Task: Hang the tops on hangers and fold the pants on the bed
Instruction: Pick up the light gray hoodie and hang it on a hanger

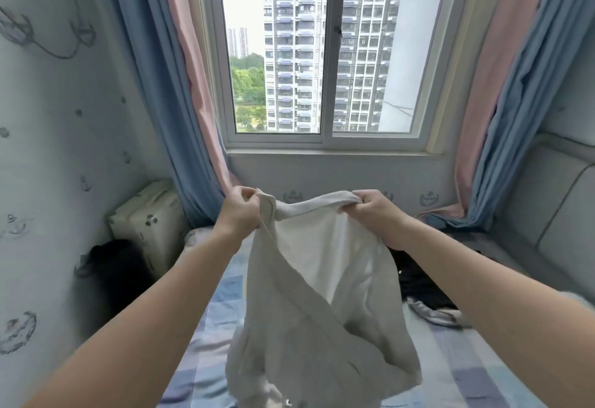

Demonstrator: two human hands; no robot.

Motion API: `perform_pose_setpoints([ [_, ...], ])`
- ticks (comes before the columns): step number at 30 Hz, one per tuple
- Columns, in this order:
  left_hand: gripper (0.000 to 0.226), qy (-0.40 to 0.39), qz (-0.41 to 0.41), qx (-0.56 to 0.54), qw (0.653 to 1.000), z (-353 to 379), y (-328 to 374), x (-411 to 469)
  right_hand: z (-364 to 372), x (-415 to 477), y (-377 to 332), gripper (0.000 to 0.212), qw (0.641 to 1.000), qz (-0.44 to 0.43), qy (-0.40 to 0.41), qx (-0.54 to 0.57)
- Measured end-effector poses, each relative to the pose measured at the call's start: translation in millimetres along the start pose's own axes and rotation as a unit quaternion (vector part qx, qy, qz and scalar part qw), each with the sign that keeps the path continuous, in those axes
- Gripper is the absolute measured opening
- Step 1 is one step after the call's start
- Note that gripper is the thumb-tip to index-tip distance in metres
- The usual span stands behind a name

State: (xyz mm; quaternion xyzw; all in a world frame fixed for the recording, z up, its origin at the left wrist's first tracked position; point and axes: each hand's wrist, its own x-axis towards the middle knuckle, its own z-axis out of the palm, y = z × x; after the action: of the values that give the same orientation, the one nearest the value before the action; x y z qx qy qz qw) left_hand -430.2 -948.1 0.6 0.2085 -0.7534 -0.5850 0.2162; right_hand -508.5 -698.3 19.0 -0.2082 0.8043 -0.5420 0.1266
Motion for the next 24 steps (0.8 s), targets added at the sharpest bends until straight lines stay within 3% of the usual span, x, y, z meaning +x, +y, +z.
perform_pose_setpoints([
  [4, 0.084, -0.181, 0.084, 0.026, 0.979, 22.6, 9.5, -22.1, 3.1, -7.0, -46.2, 0.021, 0.998, -0.058, -0.018, 0.006],
  [5, 0.084, -0.215, 0.109, 0.044, 0.97, 28.4, 14.5, -27.3, 3.3, -8.7, -53.7, 0.018, 0.997, -0.065, -0.03, -0.005],
  [6, 0.069, -0.24, 0.141, 0.058, 0.959, 35.1, 17.2, -29.8, 3.1, -10.5, -59.2, 0.016, 0.996, -0.074, -0.042, -0.025],
  [8, 0.013, -0.24, 0.174, 0.08, 0.952, 47.0, 22.3, -37.5, 1.7, -12.1, -62.8, 0.018, 0.992, -0.095, -0.055, -0.061],
  [11, 0.029, -0.185, 0.153, 0.051, 0.969, 58.9, 19.4, -41.3, -9.7, -10.2, -46.1, 0.024, 0.991, -0.082, -0.083, -0.069],
  [15, 0.027, -0.135, 0.147, 0.033, 0.979, 69.1, 24.0, -45.5, -18.4, -7.5, 17.0, 0.017, 0.983, -0.022, -0.106, -0.15],
  [20, 0.013, -0.102, 0.077, -0.111, 0.986, 82.4, 28.1, -53.5, -4.5, -19.4, 110.6, 0.013, 0.988, 0.07, -0.035, -0.135],
  [24, 0.015, -0.069, 0.032, -0.153, 0.985, 73.2, 15.5, -46.6, 3.3, -42.9, 171.1, 0.017, 0.949, 0.187, -0.071, -0.242],
])
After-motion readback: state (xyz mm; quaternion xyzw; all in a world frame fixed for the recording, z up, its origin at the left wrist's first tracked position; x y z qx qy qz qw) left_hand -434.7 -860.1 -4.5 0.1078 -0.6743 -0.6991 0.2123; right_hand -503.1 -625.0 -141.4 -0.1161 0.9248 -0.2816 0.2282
